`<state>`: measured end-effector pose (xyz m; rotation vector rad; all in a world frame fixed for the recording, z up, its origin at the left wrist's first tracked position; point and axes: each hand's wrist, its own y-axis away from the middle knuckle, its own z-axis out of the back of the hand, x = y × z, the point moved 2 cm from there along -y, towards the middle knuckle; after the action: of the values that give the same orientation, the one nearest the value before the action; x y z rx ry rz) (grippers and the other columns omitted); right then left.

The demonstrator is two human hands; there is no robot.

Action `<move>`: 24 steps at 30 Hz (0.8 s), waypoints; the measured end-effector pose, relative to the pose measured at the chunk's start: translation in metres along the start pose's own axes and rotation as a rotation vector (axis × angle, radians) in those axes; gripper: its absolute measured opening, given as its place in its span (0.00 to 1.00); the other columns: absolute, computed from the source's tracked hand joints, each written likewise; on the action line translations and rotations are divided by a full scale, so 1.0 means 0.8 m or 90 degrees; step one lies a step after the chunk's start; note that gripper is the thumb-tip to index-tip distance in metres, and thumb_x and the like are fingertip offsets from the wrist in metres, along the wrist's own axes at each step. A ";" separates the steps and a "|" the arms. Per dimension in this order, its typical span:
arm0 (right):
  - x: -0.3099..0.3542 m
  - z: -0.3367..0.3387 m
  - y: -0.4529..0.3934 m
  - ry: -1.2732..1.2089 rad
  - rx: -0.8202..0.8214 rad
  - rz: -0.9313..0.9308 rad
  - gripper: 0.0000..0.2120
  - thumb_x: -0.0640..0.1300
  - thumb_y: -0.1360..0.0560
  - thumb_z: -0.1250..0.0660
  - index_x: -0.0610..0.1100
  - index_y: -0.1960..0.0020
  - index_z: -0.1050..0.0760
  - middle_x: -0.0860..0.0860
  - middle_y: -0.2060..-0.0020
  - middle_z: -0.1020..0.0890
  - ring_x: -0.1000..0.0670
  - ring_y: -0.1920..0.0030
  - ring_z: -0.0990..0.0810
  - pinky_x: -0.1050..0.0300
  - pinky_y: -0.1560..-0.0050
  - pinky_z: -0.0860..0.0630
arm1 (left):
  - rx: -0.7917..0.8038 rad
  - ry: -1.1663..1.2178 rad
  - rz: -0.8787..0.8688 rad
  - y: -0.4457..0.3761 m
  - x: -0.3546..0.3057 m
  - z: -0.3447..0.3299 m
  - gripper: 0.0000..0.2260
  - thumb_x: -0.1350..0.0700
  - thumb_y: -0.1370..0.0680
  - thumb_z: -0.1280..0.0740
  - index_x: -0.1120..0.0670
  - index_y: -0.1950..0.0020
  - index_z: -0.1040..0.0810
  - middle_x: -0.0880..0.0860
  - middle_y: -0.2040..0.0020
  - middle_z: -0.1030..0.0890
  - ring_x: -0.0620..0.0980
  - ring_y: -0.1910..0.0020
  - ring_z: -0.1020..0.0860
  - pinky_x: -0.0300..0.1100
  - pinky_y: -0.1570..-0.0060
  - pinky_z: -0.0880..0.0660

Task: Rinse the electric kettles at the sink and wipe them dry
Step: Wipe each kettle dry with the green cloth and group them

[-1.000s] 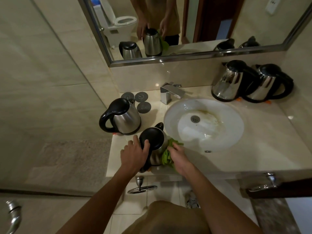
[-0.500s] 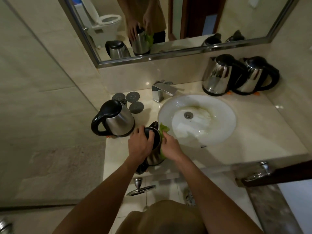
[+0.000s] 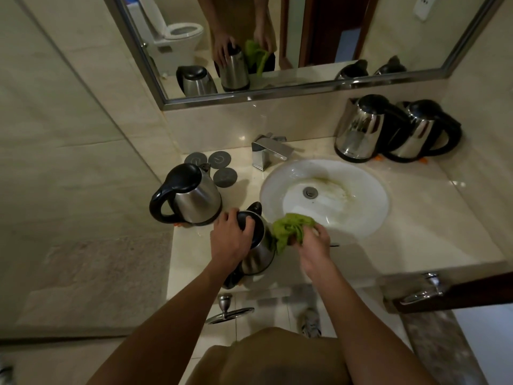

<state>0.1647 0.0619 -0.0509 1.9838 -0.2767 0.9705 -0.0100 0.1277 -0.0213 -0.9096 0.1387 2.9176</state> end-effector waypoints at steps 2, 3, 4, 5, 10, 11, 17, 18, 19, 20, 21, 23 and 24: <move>0.006 -0.006 0.002 -0.053 0.009 0.006 0.19 0.31 0.21 0.37 0.44 0.33 0.32 0.41 0.41 0.26 0.41 0.43 0.21 0.52 0.57 0.16 | -0.001 -0.001 0.003 0.000 0.000 0.000 0.17 0.43 0.22 0.41 0.52 0.39 0.28 0.54 0.45 0.24 0.55 0.46 0.26 0.54 0.45 0.26; 0.005 -0.010 0.006 -0.020 0.023 0.000 0.20 0.30 0.21 0.37 0.45 0.32 0.32 0.43 0.41 0.27 0.42 0.44 0.21 0.50 0.54 0.16 | -0.001 -0.001 0.005 0.000 0.000 0.000 0.17 0.42 0.22 0.41 0.52 0.39 0.28 0.54 0.45 0.24 0.55 0.46 0.26 0.54 0.45 0.26; 0.001 -0.013 0.010 0.034 0.043 -0.017 0.18 0.31 0.21 0.37 0.44 0.33 0.30 0.43 0.41 0.25 0.43 0.46 0.21 0.50 0.53 0.17 | -0.002 0.000 0.007 0.000 0.001 -0.001 0.18 0.42 0.22 0.41 0.51 0.39 0.28 0.54 0.45 0.24 0.55 0.46 0.26 0.55 0.45 0.25; -0.004 -0.017 0.015 0.100 0.070 -0.040 0.14 0.32 0.20 0.36 0.42 0.36 0.27 0.43 0.42 0.23 0.44 0.49 0.20 0.52 0.54 0.18 | -0.002 0.002 0.008 0.000 0.002 -0.002 0.18 0.42 0.22 0.42 0.51 0.39 0.28 0.54 0.46 0.24 0.55 0.46 0.26 0.55 0.45 0.25; -0.019 -0.012 0.013 0.410 0.112 0.039 0.07 0.41 0.21 0.33 0.48 0.45 0.20 0.46 0.46 0.18 0.47 0.48 0.20 0.56 0.51 0.20 | -0.009 0.001 0.008 -0.001 0.003 -0.004 0.18 0.42 0.22 0.41 0.51 0.39 0.28 0.54 0.45 0.24 0.54 0.46 0.26 0.55 0.45 0.25; -0.019 -0.012 0.012 0.428 0.117 0.065 0.07 0.41 0.21 0.32 0.49 0.45 0.20 0.47 0.45 0.18 0.48 0.47 0.21 0.56 0.47 0.22 | -0.012 0.001 0.008 -0.001 0.003 -0.004 0.18 0.42 0.22 0.41 0.51 0.39 0.28 0.54 0.45 0.24 0.54 0.46 0.26 0.55 0.45 0.25; -0.031 -0.017 0.020 0.409 0.121 0.083 0.15 0.44 0.20 0.32 0.43 0.34 0.22 0.52 0.45 0.23 0.51 0.44 0.25 0.59 0.43 0.27 | -0.019 0.006 0.006 0.000 -0.001 -0.003 0.17 0.44 0.22 0.40 0.53 0.39 0.27 0.54 0.45 0.24 0.53 0.46 0.26 0.53 0.45 0.25; -0.032 -0.016 0.021 0.393 0.116 0.067 0.14 0.45 0.20 0.33 0.45 0.35 0.22 0.52 0.44 0.23 0.51 0.44 0.25 0.59 0.44 0.27 | -0.019 0.007 0.005 0.001 -0.001 -0.002 0.17 0.44 0.22 0.40 0.53 0.39 0.27 0.54 0.45 0.24 0.53 0.46 0.26 0.52 0.45 0.25; -0.033 -0.014 0.021 0.379 0.116 0.059 0.12 0.46 0.19 0.35 0.47 0.37 0.22 0.51 0.43 0.22 0.51 0.44 0.24 0.59 0.45 0.27 | -0.019 0.007 0.005 0.001 0.000 -0.003 0.17 0.44 0.22 0.40 0.53 0.39 0.27 0.54 0.45 0.24 0.53 0.46 0.26 0.52 0.45 0.25; -0.034 -0.013 0.022 0.371 0.118 0.062 0.09 0.46 0.19 0.35 0.49 0.40 0.22 0.50 0.42 0.21 0.51 0.44 0.23 0.59 0.46 0.26 | -0.019 0.004 0.006 0.001 0.000 -0.003 0.17 0.44 0.22 0.40 0.53 0.39 0.27 0.54 0.45 0.24 0.54 0.46 0.26 0.53 0.45 0.25; -0.034 -0.013 0.023 0.371 0.124 0.081 0.08 0.47 0.18 0.36 0.50 0.41 0.22 0.49 0.42 0.19 0.51 0.44 0.22 0.57 0.45 0.24 | -0.020 0.000 0.006 0.000 0.000 -0.002 0.17 0.44 0.22 0.40 0.53 0.39 0.27 0.54 0.45 0.24 0.54 0.46 0.26 0.53 0.45 0.25; -0.027 -0.022 0.027 0.389 0.153 0.151 0.09 0.47 0.18 0.36 0.51 0.39 0.23 0.50 0.42 0.19 0.52 0.44 0.21 0.55 0.42 0.22 | -0.023 0.000 0.007 0.000 -0.001 -0.003 0.16 0.44 0.22 0.40 0.53 0.41 0.27 0.54 0.46 0.24 0.54 0.47 0.26 0.53 0.46 0.25; -0.019 -0.028 0.028 0.394 0.168 0.191 0.12 0.47 0.19 0.36 0.50 0.36 0.24 0.51 0.42 0.19 0.53 0.43 0.21 0.56 0.41 0.23 | -0.026 -0.001 0.003 0.000 -0.003 -0.002 0.15 0.44 0.22 0.40 0.53 0.42 0.26 0.54 0.47 0.24 0.54 0.47 0.26 0.52 0.47 0.26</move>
<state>0.1305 0.0640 -0.0411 1.7865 -0.0981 1.8346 -0.0071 0.1275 -0.0212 -0.9136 0.0822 2.9357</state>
